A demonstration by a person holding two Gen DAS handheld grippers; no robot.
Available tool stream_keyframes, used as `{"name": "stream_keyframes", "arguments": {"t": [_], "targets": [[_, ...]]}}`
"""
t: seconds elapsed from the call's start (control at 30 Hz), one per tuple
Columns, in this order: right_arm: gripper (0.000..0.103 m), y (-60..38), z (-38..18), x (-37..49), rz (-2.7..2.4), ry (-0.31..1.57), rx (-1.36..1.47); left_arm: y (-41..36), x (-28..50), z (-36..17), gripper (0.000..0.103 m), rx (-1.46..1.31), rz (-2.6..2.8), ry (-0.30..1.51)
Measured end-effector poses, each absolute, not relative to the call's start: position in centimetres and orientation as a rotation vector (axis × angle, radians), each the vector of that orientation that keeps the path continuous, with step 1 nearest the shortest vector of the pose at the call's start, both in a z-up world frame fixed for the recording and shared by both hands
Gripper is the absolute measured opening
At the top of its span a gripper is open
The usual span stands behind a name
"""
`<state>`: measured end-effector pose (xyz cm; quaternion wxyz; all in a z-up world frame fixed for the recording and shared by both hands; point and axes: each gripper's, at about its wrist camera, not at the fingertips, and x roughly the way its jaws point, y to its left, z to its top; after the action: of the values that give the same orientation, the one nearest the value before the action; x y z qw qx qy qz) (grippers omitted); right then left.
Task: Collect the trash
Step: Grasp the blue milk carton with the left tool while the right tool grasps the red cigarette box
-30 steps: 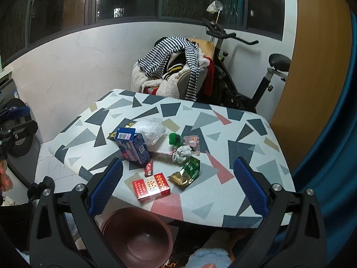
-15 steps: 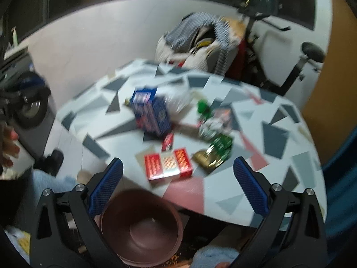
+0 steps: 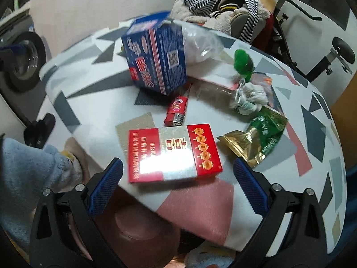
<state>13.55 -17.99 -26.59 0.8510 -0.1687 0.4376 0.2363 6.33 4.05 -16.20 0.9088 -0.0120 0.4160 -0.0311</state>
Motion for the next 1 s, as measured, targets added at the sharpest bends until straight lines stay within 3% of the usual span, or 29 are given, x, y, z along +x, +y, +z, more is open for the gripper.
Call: {"name": "stream_keyframes", "arguments": {"t": [0.27,0.3,0.53,1.0], "targets": [[0.096,-18.0,-28.2,15.5,0.541,1.009,-0.227,4.0,7.0,-17.3,0.098,-0.035,-0.045,0.872],[0.091,-18.2,-28.1,15.5,0.553,1.013,-0.202,3.9,7.1,-17.3,0.098,-0.038,-0.056,0.868],[0.091,-19.3,-27.0,14.0,0.551,0.963,-0.144,3.0,9.2,-17.7,0.098,-0.132,-0.147,0.887],[0.091,-23.6,-25.5,13.1,0.477,0.905,-0.070,-1.0,20.5,-20.4,0.098,-0.281,-0.215,0.964]]}}
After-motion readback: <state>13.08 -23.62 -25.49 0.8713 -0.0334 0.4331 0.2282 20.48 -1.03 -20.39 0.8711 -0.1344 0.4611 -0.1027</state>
